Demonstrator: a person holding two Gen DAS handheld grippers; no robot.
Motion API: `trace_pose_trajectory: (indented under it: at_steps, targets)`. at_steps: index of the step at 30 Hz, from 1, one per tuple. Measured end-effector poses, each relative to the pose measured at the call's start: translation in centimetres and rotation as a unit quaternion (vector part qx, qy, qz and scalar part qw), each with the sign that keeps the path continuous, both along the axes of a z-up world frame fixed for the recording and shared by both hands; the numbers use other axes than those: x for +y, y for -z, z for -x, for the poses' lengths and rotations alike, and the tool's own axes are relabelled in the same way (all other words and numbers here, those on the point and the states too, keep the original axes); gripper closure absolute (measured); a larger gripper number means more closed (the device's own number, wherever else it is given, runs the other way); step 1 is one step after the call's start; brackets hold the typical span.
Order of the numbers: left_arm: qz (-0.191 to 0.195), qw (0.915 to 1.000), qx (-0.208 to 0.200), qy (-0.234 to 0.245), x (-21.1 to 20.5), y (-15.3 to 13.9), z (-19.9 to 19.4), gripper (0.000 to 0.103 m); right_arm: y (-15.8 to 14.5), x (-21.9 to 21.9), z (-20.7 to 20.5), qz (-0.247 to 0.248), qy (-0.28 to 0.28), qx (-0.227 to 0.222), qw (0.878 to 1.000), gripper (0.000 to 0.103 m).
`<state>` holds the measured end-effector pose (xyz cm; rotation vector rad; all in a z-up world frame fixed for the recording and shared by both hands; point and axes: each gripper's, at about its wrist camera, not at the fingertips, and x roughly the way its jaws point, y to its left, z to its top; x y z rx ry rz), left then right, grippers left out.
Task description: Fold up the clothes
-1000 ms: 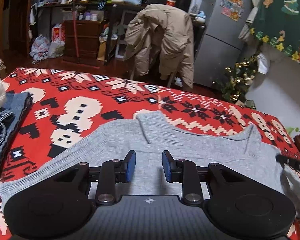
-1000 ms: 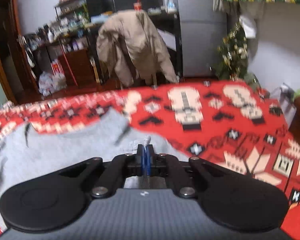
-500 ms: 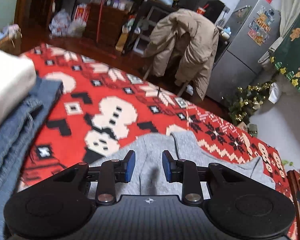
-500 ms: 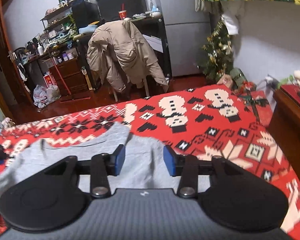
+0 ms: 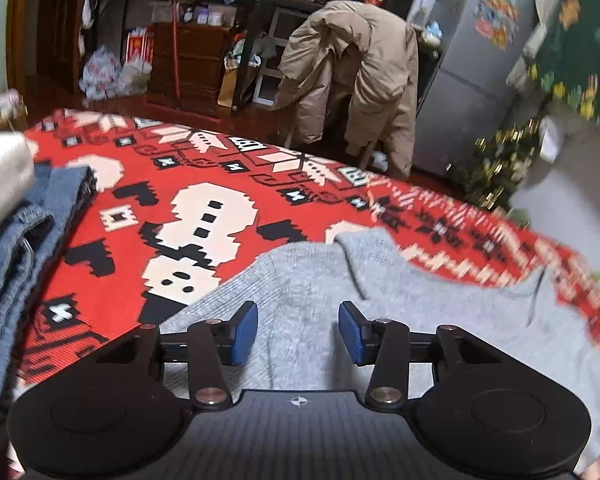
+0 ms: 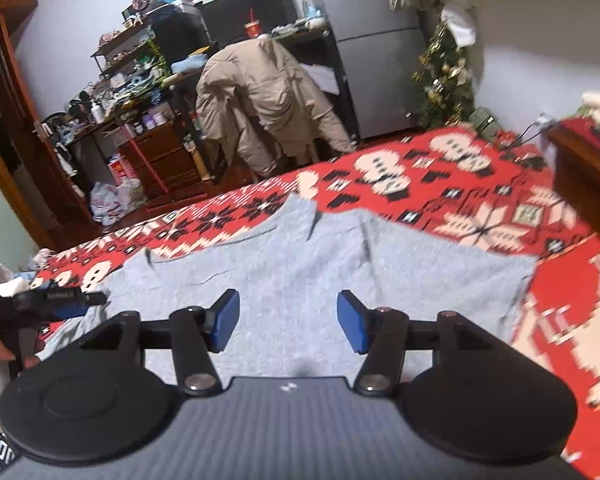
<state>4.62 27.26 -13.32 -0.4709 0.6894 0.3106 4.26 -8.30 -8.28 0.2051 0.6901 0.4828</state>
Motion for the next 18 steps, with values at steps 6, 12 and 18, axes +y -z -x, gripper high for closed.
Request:
trace_pose_trajectory:
  at_steps: [6, 12, 18]
  targets:
    - [0.027, 0.9993, 0.001, -0.025, 1.1, 0.4, -0.1, 0.085, 1.5, 1.0, -1.3, -0.017, -0.018, 0.005, 1.000, 0.042]
    - [-0.033, 0.9994, 0.004, -0.011, -0.6, -0.1, -0.4, 0.096, 2.9, 0.8, -2.4, -0.030, -0.007, 0.024, 0.999, 0.039]
    - [-0.065, 0.9970, -0.029, -0.030, -0.9, -2.3, 0.6, 0.096, 3.3, 0.1, -3.0, -0.032, 0.015, 0.021, 0.999, 0.039]
